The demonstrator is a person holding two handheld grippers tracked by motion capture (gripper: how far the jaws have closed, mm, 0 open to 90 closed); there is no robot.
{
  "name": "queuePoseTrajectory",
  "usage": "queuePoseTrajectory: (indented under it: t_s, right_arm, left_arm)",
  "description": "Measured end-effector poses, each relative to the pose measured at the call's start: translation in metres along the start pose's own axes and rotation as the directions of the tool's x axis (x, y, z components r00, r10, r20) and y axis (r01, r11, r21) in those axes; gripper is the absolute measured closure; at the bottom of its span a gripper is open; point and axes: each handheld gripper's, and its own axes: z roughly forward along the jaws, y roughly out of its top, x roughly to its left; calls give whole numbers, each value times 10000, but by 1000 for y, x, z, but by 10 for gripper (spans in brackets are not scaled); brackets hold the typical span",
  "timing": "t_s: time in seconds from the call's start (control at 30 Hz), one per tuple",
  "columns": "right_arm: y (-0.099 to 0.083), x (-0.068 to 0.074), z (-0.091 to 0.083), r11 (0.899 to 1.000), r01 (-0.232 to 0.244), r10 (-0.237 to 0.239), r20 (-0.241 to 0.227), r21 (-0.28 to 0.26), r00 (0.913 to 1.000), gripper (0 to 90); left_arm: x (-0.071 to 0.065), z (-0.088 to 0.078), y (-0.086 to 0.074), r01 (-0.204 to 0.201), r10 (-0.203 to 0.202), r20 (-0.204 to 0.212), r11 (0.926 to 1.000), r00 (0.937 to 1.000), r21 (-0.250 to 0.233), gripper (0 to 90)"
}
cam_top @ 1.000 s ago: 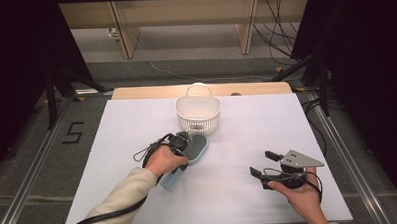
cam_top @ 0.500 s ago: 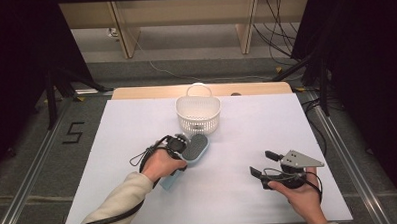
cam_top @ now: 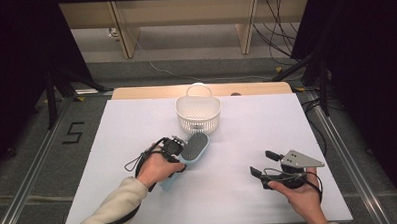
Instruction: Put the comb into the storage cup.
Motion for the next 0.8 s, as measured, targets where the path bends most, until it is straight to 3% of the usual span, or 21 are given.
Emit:
queuePoseTrajectory:
  t_s: [0.2, 0.27, 0.5, 0.8]
  right_arm:
    - [0, 0, -1, 10000, -12, 12, 1, -49, 10000, 193]
    - [0, 0, -1, 10000, 5, -5, -1, -52, 10000, 193]
    - [1, 0, -1, 10000, 25, -25, -1, -68, 10000, 193]
    - [0, 0, -1, 10000, 16, -16, -10, -72, 10000, 193]
  left_arm:
    - [3, -3, -2, -33, 35, 46, 9992, 10000, -407, 696]
    - [3, -4, -3, 208, -206, 56, 9988, 9998, -439, 696]
    - [5, -7, -5, 340, -345, -34, 9952, 9994, -922, 696]
    - [6, -9, -6, 277, -288, -85, 9934, 9995, -1113, 696]
